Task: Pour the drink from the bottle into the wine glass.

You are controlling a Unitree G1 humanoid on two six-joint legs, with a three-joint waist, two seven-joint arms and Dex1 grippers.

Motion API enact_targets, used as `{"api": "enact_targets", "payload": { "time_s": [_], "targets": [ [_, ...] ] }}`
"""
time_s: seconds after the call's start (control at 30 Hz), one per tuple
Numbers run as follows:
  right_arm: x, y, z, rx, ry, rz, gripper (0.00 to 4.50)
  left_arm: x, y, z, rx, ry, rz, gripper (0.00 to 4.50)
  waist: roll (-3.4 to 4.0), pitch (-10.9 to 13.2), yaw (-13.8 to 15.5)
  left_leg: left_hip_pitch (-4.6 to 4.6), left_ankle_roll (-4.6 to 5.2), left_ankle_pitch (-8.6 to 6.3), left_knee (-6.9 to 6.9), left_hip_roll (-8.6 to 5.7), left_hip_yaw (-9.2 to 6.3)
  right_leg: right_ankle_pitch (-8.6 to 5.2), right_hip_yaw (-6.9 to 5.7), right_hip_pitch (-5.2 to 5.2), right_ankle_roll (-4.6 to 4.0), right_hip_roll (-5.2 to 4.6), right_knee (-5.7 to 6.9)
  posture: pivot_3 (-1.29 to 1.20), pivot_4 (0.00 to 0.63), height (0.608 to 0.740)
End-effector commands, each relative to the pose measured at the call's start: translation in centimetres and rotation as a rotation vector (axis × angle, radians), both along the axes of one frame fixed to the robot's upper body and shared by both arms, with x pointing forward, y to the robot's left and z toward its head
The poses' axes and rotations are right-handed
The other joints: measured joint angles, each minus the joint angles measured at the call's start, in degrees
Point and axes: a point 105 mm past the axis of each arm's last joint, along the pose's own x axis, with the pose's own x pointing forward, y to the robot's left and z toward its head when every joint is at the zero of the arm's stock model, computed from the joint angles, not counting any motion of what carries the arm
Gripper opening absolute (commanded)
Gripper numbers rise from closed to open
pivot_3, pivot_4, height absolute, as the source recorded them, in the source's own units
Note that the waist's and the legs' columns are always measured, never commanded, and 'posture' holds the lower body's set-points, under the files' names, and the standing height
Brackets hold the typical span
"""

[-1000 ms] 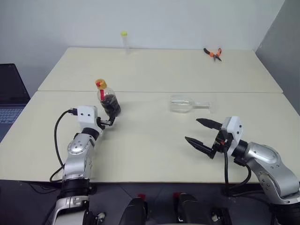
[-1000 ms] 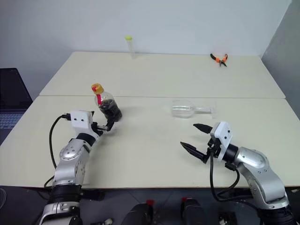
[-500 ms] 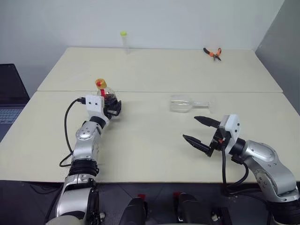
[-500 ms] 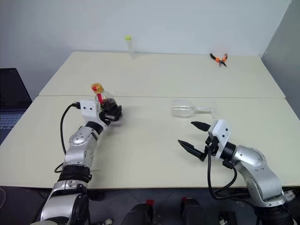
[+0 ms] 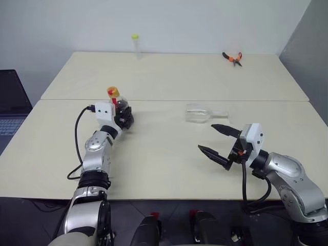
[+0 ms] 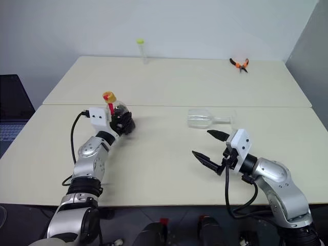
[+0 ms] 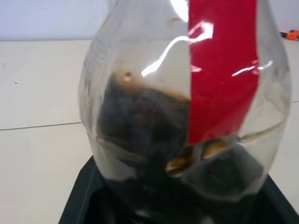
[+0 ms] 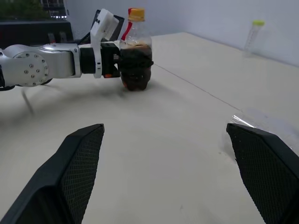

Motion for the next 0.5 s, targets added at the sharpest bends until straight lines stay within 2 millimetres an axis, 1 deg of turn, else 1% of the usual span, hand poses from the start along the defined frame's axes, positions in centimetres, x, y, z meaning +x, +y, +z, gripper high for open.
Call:
{"api": "enact_targets", "payload": {
  "time_s": [0.03, 0.17, 0.23, 0.33, 0.4, 0.5],
  "targets": [
    [-1.6, 1.2, 2.6, 0.035, -0.088, 0.081, 4.5, -0.9, -1.3, 2.6, 0.028, -0.075, -0.097, 1.9, 0.0, 0.0, 0.0, 0.0, 0.0, 0.0, 0.0, 0.0, -0.01, 0.09, -0.01, 0.0, -0.15, 0.0, 0.0, 0.0, 0.15, 0.74],
    [-2.9, 1.8, 2.9, -0.003, -0.066, 0.162, 4.5, -2.6, -4.1, 2.8, 0.06, -0.063, -0.233, 1.9, 0.0, 0.0, 0.0, -0.03, -0.01, 0.0, 0.0, 0.01, -0.07, 0.11, 0.0, -0.02, -0.19, -0.02, -0.01, 0.0, 0.15, 0.74],
    [-3.1, 1.6, 2.9, -0.03, -0.054, 0.162, 4.5, -3.6, -6.2, 2.9, 0.095, -0.063, -0.322, 1.9, -0.01, 0.0, 0.1, -0.03, -0.01, 0.0, 0.02, 0.0, -0.07, 0.11, -0.01, 0.0, -0.18, -0.02, -0.02, 0.0, 0.15, 0.74],
    [-2.8, 0.8, 2.9, -0.05, -0.039, 0.11, 4.5, -5.1, -9.6, 2.8, 0.125, -0.057, -0.465, 1.89, -0.02, 0.0, 0.3, -0.04, -0.01, 0.01, 0.04, -0.01, -0.02, 0.07, -0.04, 0.02, -0.13, -0.01, -0.02, 0.0, 0.15, 0.74],
    [-2.7, -0.2, 2.7, -0.07, -0.028, 0.05, 4.5, -6.3, -12.0, 2.5, 0.125, -0.04, -0.581, 1.87, -0.02, 0.0, 0.3, -0.04, -0.02, 0.02, 0.04, -0.01, -0.01, -0.02, -0.04, 0.03, 0.03, 0.0, -0.02, 0.0, 0.15, 0.74],
    [-2.6, -1.5, 2.2, -0.116, -0.014, -0.044, 4.5, -7.8, -14.8, 1.8, 0.13, -0.007, -0.725, 1.87, -0.02, 0.0, 0.3, -0.03, -0.02, 0.02, 0.03, -0.01, 0.03, -0.03, -0.01, 0.03, 0.05, 0.01, -0.01, 0.0, 0.15, 0.74]
  ]
}}
